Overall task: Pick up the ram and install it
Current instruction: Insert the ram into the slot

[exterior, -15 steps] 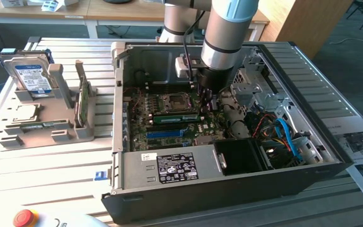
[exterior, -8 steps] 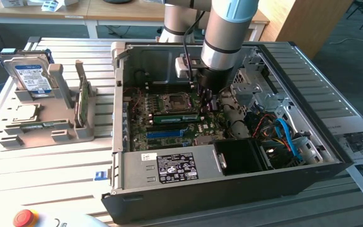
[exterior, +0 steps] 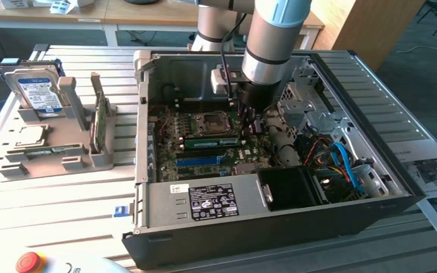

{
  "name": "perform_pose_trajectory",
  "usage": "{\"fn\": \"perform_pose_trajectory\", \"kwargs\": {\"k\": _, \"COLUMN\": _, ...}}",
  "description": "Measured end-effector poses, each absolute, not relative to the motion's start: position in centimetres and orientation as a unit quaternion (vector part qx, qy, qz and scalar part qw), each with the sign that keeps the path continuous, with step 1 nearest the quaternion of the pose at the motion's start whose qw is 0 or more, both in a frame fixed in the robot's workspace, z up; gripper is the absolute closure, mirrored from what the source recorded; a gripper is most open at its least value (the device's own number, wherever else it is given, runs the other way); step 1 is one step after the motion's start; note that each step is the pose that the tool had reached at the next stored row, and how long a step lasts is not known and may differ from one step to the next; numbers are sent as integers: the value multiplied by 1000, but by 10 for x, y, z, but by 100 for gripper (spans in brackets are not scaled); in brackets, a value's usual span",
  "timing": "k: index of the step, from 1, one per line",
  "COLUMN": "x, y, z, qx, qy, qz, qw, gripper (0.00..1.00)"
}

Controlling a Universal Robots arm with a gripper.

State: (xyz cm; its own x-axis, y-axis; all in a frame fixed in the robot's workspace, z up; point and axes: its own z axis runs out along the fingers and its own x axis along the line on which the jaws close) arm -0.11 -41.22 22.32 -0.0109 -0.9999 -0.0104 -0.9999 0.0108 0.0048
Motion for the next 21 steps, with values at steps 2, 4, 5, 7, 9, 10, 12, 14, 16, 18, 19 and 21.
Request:
{"fn": "perform_pose_trajectory", "kwargs": {"k": 2, "x": -1, "y": -412, "z": 223, "qx": -703, "qy": 711, "qz": 5, "qw": 2, "gripper": 89}}
{"fn": "perform_pose_trajectory", "kwargs": {"k": 4, "x": -1, "y": -412, "z": 223, "qx": -703, "qy": 711, "qz": 5, "qw": 2, "gripper": 89}}
{"fn": "perform_pose_trajectory", "kwargs": {"k": 5, "x": -1, "y": -412, "z": 223, "qx": -703, "qy": 711, "qz": 5, "qw": 2, "gripper": 89}}
{"fn": "perform_pose_trajectory", "kwargs": {"k": 7, "x": -1, "y": -412, "z": 223, "qx": -703, "qy": 711, "qz": 5, "qw": 2, "gripper": 89}}
{"fn": "perform_pose_trajectory", "kwargs": {"k": 9, "x": -1, "y": -412, "z": 223, "qx": -703, "qy": 711, "qz": 5, "qw": 2, "gripper": 89}}
{"fn": "perform_pose_trajectory", "kwargs": {"k": 10, "x": -1, "y": -412, "z": 223, "qx": -703, "qy": 711, "qz": 5, "qw": 2, "gripper": 89}}
{"fn": "perform_pose_trajectory", "kwargs": {"k": 12, "x": -1, "y": -412, "z": 223, "qx": -703, "qy": 711, "qz": 5, "qw": 2, "gripper": 89}}
{"fn": "perform_pose_trajectory", "kwargs": {"k": 14, "x": -1, "y": -412, "z": 222, "qx": -703, "qy": 711, "qz": 5, "qw": 2, "gripper": 89}}
{"fn": "perform_pose_trajectory", "kwargs": {"k": 16, "x": -1, "y": -412, "z": 223, "qx": -703, "qy": 711, "qz": 5, "qw": 2, "gripper": 89}}
{"fn": "perform_pose_trajectory", "kwargs": {"k": 18, "x": -1, "y": -412, "z": 222, "qx": -703, "qy": 711, "qz": 5, "qw": 2, "gripper": 89}}
{"fn": "perform_pose_trajectory", "kwargs": {"k": 19, "x": -1, "y": -412, "z": 222, "qx": -703, "qy": 711, "qz": 5, "qw": 2, "gripper": 89}}
{"fn": "perform_pose_trajectory", "kwargs": {"k": 21, "x": -1, "y": -412, "z": 223, "qx": -703, "qy": 711, "qz": 5, "qw": 2, "gripper": 89}}
